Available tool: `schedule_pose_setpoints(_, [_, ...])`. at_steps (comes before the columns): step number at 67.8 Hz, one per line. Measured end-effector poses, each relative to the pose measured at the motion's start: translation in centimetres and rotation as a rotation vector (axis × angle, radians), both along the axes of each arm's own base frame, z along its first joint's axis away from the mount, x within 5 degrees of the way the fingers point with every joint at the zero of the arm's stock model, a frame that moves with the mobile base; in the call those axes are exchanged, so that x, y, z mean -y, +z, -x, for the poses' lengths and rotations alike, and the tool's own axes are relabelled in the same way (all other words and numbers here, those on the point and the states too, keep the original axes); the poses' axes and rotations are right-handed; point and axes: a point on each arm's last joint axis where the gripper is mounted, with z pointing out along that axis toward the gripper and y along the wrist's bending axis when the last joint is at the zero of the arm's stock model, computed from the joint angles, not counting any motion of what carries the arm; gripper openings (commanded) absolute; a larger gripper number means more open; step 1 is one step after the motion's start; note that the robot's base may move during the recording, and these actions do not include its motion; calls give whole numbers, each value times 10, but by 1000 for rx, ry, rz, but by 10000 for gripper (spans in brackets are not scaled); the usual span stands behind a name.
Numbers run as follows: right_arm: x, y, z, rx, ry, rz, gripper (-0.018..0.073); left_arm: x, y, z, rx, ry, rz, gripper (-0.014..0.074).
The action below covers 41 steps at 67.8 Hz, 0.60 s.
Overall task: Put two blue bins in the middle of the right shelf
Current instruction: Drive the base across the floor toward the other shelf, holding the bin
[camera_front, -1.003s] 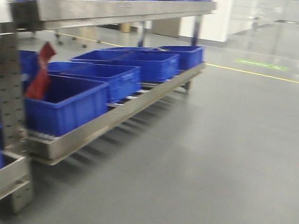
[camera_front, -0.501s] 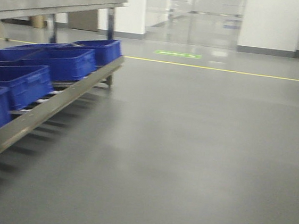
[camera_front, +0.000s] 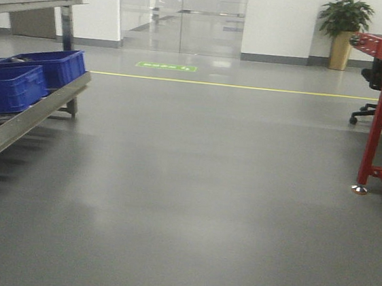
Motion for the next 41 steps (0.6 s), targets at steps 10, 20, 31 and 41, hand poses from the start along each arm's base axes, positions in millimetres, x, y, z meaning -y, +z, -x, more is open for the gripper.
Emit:
schedule_pose_setpoints(10, [0,0,0,0,1,1,-165,0,0,0,0,0,0,-111])
schedule_pose_setpoints(20, [0,0,0,0,1,1,-165,0,0,0,0,0,0,-111])
schedule_pose_setpoints(31, [0,0,0,0,1,1,-165,0,0,0,1,1,-2,-111])
schedule_pose_setpoints(41, [0,0,0,0,1,1,-165,0,0,0,1,1,-2,-111])
